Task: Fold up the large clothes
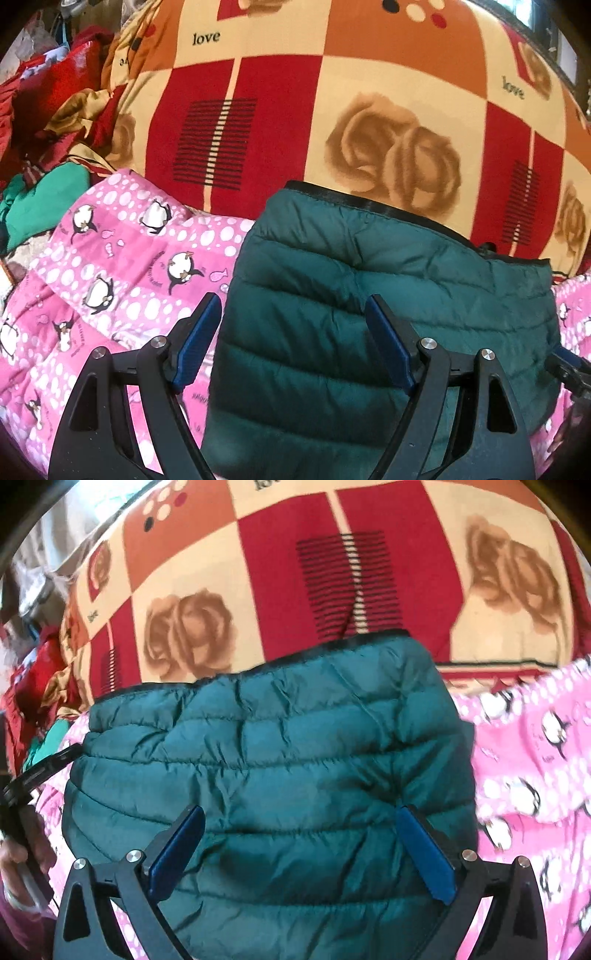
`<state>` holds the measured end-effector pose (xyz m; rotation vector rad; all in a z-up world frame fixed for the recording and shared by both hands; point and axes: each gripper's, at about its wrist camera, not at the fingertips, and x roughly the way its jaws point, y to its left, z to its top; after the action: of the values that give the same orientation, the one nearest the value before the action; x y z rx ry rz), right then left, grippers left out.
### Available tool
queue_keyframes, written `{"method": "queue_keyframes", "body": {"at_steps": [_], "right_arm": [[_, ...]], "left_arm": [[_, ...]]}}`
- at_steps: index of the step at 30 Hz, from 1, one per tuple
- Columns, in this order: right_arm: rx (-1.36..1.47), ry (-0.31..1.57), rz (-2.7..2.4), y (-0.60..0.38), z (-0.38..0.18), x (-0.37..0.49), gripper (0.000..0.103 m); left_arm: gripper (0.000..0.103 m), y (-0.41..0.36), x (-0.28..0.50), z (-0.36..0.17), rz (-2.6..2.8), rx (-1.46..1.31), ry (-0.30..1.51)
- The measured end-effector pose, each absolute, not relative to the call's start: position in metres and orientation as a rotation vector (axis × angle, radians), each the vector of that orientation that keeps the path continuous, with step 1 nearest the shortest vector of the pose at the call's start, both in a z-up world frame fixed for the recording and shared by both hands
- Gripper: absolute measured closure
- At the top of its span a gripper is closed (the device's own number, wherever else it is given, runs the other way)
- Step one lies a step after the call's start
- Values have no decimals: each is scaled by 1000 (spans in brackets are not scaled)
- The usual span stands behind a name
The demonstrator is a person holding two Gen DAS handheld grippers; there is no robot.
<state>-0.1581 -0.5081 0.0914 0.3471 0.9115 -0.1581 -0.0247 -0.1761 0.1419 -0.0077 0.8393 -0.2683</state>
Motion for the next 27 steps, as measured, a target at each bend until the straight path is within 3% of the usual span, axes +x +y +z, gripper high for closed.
{"method": "queue_keyframes", "body": {"at_steps": [27], "right_arm": [[368,924,-203,-527,111,-195,0]], "left_arm": [[23,-159,-55,140,-330,-24,853]]}}
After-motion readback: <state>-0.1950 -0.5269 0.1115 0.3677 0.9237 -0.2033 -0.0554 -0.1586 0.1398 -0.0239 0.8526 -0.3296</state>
